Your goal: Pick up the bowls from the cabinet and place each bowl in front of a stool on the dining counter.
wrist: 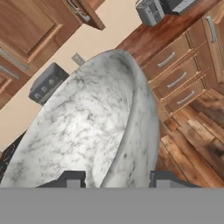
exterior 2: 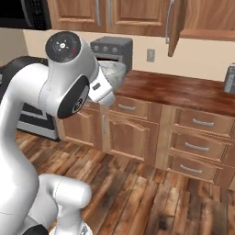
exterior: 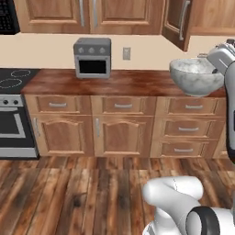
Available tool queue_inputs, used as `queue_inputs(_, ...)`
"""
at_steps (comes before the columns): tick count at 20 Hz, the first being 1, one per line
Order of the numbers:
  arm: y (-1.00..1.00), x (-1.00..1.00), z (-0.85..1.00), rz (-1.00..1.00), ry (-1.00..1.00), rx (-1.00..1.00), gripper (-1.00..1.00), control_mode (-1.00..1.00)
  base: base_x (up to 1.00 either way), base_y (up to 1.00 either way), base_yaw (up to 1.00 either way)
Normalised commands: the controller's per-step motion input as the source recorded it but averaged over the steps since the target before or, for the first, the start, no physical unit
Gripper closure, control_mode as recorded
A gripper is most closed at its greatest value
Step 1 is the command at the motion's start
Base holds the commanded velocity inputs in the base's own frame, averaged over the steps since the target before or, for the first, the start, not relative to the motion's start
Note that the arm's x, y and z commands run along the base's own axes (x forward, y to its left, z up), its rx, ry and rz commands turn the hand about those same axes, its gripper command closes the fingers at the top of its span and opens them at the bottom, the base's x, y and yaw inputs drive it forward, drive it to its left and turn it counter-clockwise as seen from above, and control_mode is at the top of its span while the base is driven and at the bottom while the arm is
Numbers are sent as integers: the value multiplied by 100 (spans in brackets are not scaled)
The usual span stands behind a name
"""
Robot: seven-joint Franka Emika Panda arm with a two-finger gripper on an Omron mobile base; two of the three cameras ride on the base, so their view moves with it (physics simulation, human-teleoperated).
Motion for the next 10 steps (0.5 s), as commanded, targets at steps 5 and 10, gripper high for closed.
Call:
queue_inputs(5, 0, 0, 0, 0, 0, 0, 100, 100, -100, 49, -6)
queue_inputs(10, 0, 0, 0, 0, 0, 0, 100, 100, -100, 46, -7)
